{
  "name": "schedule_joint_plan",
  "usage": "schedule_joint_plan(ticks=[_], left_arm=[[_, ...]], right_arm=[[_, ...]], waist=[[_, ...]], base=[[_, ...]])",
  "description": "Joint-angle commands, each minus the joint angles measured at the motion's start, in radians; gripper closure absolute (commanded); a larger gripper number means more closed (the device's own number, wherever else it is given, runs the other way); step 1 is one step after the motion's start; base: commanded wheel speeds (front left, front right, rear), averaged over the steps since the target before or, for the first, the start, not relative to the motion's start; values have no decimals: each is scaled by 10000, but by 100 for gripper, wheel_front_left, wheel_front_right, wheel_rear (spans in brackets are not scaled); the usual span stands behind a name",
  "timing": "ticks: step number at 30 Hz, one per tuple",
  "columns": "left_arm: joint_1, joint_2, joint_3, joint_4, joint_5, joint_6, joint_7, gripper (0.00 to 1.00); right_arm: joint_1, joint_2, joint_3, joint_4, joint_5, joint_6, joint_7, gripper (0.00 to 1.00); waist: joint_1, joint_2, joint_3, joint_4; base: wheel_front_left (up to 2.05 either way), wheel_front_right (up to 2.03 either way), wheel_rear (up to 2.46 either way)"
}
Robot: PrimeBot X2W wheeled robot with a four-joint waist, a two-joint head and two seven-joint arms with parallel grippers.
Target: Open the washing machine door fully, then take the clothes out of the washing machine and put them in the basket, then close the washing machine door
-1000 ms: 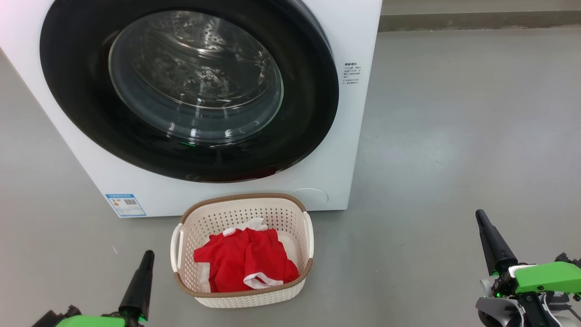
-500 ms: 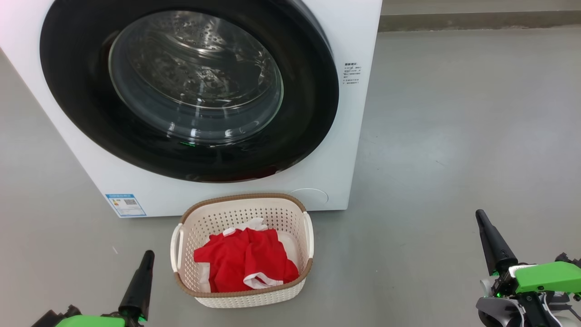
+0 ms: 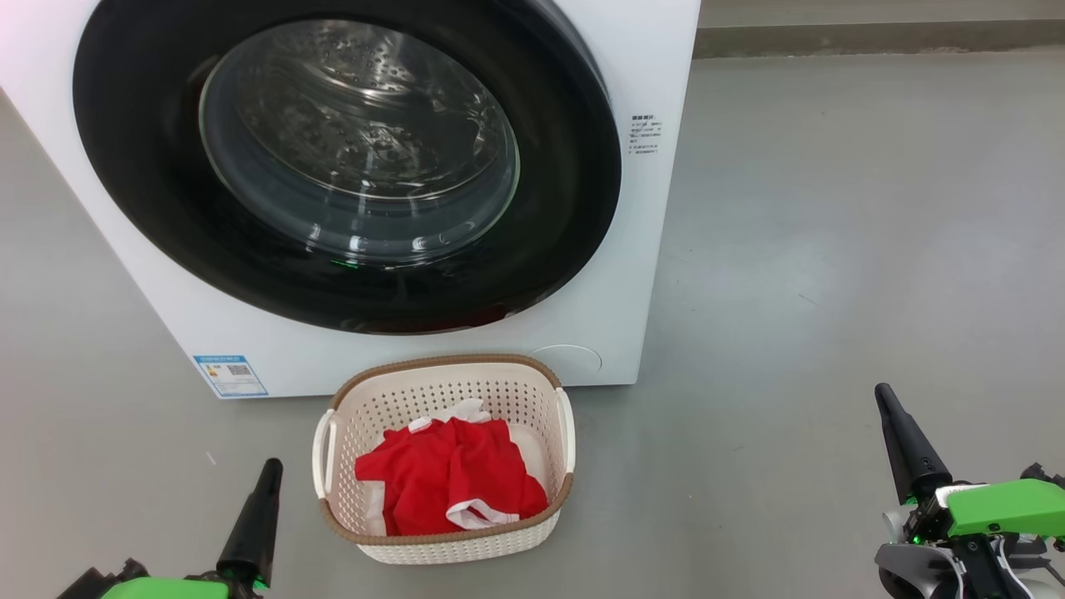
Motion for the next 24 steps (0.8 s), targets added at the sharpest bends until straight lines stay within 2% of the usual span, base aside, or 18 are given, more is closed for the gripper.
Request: schedule_joint_plan(ticks=[1, 24], left_arm=[[-422, 180, 381, -203, -30, -107, 37, 100], [-423, 148, 425, -203, 8, -103, 73, 100]], right_arm=[[-425, -110, 166, -242, -13, 4, 58, 100], [-428, -79, 124, -237, -49, 4, 92, 100]], waist=[[0, -1, 0, 0], [0, -1, 0, 0]], base=[[0, 0, 0], [0, 0, 0]])
